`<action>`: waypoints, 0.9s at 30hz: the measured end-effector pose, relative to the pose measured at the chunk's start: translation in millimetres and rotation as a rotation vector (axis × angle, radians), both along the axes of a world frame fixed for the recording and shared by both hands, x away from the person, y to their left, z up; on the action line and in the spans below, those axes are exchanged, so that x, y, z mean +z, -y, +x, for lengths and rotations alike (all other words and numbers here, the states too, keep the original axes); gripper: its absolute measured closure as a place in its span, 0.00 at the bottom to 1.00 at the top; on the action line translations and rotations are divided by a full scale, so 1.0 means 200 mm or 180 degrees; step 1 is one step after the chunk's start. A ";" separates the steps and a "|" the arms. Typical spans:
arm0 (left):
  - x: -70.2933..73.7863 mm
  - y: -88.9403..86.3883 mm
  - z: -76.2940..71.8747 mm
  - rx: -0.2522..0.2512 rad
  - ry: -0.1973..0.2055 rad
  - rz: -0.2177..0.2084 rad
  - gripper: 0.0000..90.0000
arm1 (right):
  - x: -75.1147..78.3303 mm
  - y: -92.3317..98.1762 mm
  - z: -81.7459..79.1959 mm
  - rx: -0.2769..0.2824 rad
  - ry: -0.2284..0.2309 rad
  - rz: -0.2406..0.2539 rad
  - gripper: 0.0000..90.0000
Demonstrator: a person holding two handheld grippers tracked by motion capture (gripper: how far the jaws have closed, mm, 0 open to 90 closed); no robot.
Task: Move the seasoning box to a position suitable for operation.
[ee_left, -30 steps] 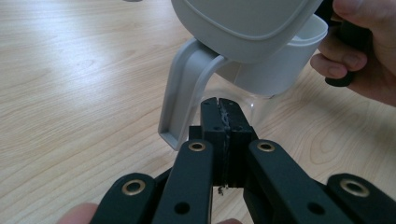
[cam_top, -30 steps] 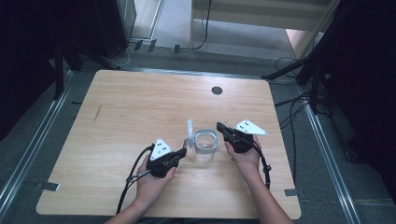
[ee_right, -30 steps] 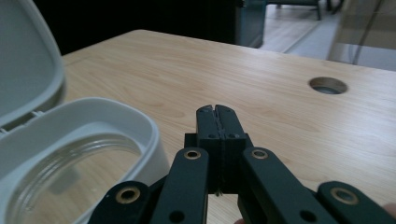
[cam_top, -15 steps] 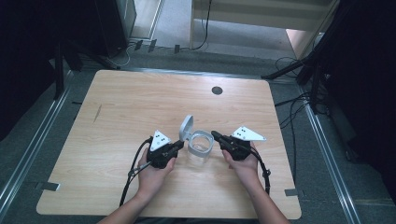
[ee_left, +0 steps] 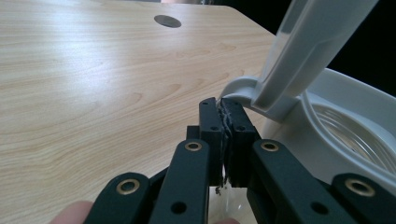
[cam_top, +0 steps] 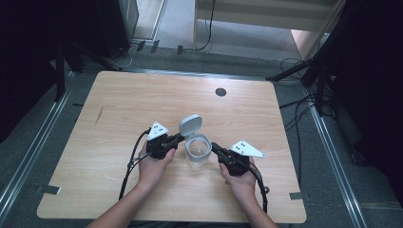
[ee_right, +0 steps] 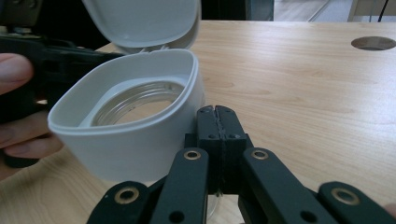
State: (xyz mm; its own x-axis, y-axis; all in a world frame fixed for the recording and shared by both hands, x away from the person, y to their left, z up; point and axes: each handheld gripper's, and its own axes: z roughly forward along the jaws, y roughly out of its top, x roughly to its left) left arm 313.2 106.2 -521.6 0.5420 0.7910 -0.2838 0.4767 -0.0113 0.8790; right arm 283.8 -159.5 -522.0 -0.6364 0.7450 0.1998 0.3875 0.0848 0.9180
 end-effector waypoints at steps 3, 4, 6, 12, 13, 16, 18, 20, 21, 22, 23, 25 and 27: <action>-0.01 0.02 0.03 -0.0069 -0.0015 -0.0010 0.99 | 0.00 -0.01 -0.03 -0.0010 -0.0011 -0.0017 1.00; -0.02 0.03 0.04 -0.0099 -0.0015 -0.0032 0.99 | 0.00 -0.02 -0.04 -0.0017 -0.0007 -0.0016 1.00; -0.03 0.04 0.05 -0.0124 -0.0007 -0.0051 0.99 | 0.00 -0.03 -0.06 -0.0022 -0.0022 -0.0016 1.00; -0.05 0.02 0.05 -0.0077 -0.0068 -0.0006 0.96 | 0.01 -0.07 -0.10 0.0017 -0.0032 -0.0035 1.00; -0.04 0.01 0.04 -0.0059 -0.0041 0.0015 0.96 | 0.01 -0.08 -0.10 0.0040 -0.0025 -0.0051 1.00; -0.01 -0.06 0.00 -0.0047 0.0018 0.0069 0.94 | 0.01 -0.09 -0.10 0.0066 -0.0027 -0.0051 1.00; 0.00 -0.09 -0.02 -0.0033 0.0043 0.0070 0.92 | 0.01 -0.09 -0.10 0.0073 0.0002 -0.0061 1.00; 0.01 -0.21 -0.10 -0.0002 0.0100 0.0077 0.88 | 0.05 -0.07 -0.06 -0.0007 0.0075 -0.0066 1.00; 0.00 -0.26 -0.13 0.0033 0.0121 0.0067 0.84 | 0.07 -0.06 -0.04 -0.0039 0.0085 -0.0047 1.00; 0.00 -0.32 -0.15 0.0077 0.0146 0.0054 0.78 | 0.09 -0.05 -0.01 -0.0055 0.0091 -0.0038 1.00; 0.00 -0.32 -0.15 0.0077 0.0146 0.0054 0.73 | 0.09 -0.05 -0.01 -0.0055 0.0091 -0.0038 1.00; -0.02 -0.44 -0.19 0.0170 0.0131 -0.0118 0.61 | 0.13 -0.04 0.04 -0.0057 0.0115 -0.0050 1.00; -0.06 -0.63 -0.25 0.0349 0.0199 -0.0356 0.50 | 0.19 -0.03 0.11 -0.0092 0.0219 -0.0127 1.00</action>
